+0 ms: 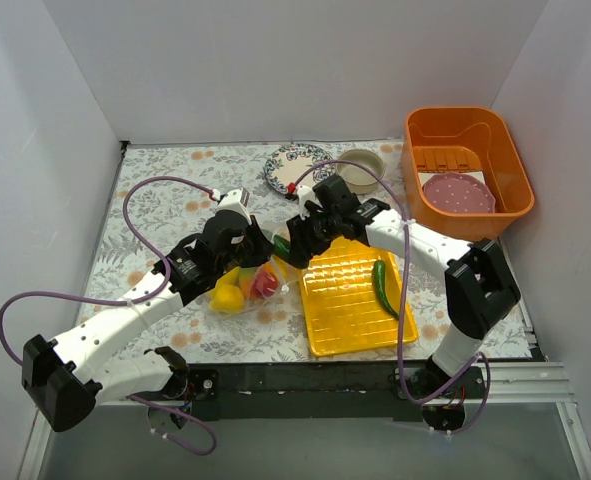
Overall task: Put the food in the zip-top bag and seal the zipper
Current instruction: Place the fake vegetable in the zipper food storage bag.
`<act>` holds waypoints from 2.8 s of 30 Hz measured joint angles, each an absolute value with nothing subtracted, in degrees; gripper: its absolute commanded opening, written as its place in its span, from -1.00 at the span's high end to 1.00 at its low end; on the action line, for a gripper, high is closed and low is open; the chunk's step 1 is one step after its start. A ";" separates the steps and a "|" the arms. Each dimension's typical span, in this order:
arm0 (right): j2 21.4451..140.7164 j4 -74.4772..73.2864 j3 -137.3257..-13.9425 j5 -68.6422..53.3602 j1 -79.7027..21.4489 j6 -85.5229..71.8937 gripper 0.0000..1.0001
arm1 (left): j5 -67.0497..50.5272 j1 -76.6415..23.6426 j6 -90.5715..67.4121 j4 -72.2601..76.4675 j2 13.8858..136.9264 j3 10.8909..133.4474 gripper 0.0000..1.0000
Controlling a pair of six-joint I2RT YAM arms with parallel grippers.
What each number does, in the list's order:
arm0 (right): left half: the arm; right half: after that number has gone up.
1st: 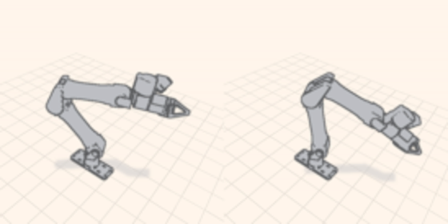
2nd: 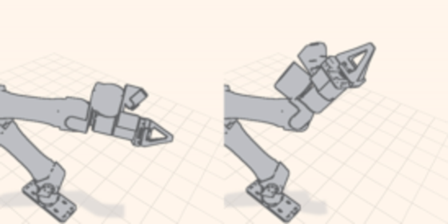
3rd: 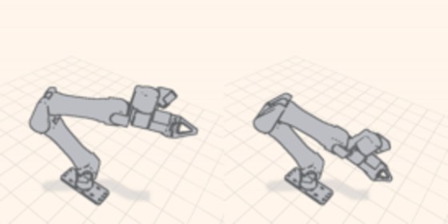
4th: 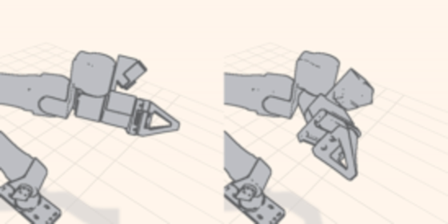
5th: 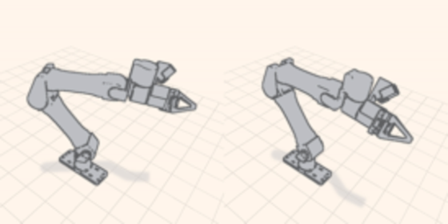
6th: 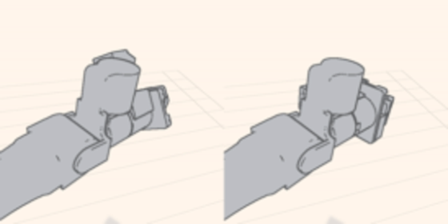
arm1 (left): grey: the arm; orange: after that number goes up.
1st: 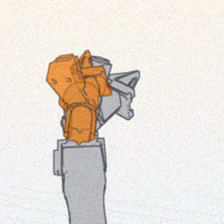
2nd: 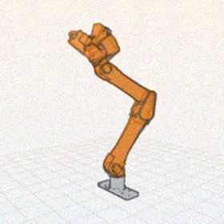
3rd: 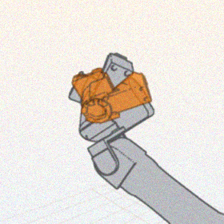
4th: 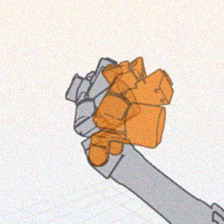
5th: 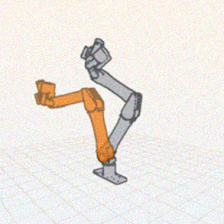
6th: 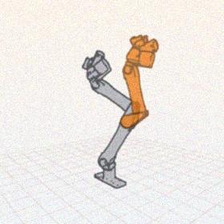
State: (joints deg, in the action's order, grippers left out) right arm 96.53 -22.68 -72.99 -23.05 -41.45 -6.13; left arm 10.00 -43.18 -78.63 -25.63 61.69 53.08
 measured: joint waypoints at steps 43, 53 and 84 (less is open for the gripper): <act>104.68 -14.35 -75.92 -22.13 -46.15 -13.34 -0.16 | 10.55 -42.92 -78.65 -25.74 61.28 53.08 0.96; 101.91 -13.13 -74.13 -21.54 -46.15 -13.43 0.33 | 10.61 -42.92 -78.65 -25.71 61.08 53.06 0.95; 103.81 -5.06 -73.95 -22.61 -46.26 -16.40 -0.10 | 10.79 -42.92 -78.63 -25.89 60.53 52.97 0.96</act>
